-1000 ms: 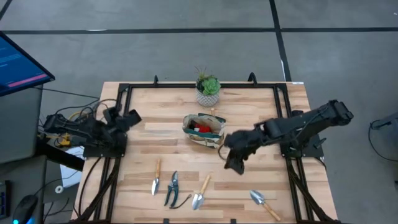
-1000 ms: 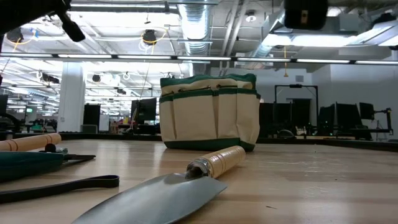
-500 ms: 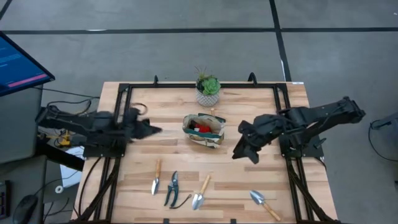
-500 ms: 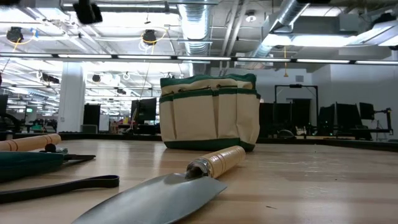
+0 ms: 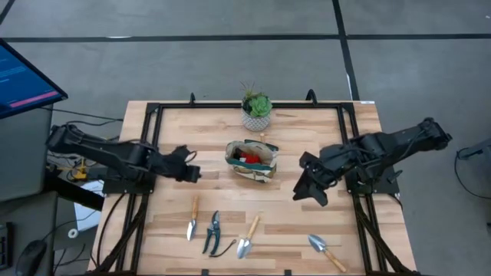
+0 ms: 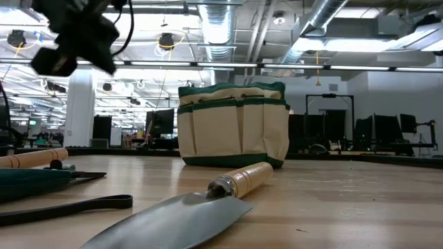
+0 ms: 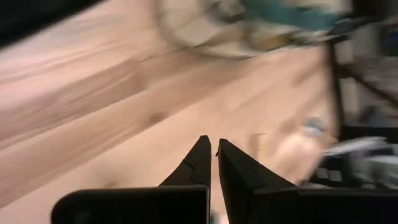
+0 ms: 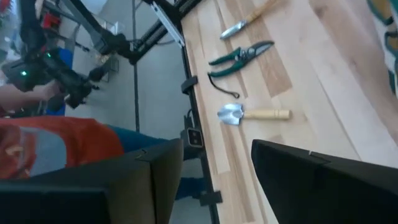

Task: Pick & Place Garden tools in Gardening bag
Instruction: Put the trowel into the gardening bag

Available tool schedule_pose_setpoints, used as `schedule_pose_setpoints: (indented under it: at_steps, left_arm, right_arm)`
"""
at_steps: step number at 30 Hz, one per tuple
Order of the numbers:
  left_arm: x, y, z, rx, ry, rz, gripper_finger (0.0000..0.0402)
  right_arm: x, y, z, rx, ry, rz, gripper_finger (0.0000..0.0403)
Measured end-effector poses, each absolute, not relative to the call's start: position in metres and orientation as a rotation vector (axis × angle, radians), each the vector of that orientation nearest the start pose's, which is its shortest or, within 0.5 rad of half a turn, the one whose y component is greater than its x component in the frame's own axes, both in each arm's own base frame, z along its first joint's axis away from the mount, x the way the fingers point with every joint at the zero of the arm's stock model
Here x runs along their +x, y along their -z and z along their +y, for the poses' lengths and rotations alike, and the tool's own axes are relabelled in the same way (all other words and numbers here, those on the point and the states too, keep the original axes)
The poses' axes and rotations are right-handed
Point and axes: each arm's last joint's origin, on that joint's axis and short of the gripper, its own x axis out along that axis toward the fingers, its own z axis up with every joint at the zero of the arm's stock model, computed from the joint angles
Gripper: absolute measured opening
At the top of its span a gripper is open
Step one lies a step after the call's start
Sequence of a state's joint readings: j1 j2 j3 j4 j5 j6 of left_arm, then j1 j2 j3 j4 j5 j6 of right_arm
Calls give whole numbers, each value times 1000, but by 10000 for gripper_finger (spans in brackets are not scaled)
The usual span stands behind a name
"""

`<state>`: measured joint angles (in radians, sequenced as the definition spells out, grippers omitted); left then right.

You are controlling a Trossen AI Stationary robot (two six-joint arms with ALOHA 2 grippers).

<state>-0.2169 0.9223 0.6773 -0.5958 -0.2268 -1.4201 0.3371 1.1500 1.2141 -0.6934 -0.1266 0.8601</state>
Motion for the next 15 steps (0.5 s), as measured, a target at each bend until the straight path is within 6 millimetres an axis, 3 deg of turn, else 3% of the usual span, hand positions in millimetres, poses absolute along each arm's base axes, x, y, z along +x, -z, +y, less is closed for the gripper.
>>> schedule_pose_setpoints:
  at_steps: [4, 15]
  left_arm:
    - [171, -231, -36, -1168, -652, 759, 2]
    - [170, -226, -66, -1253, -711, 847, 1]
  right_arm:
    - [213, -362, 87, 730, -163, 801, 184]
    - [206, -358, 97, 681, -138, 835, 184]
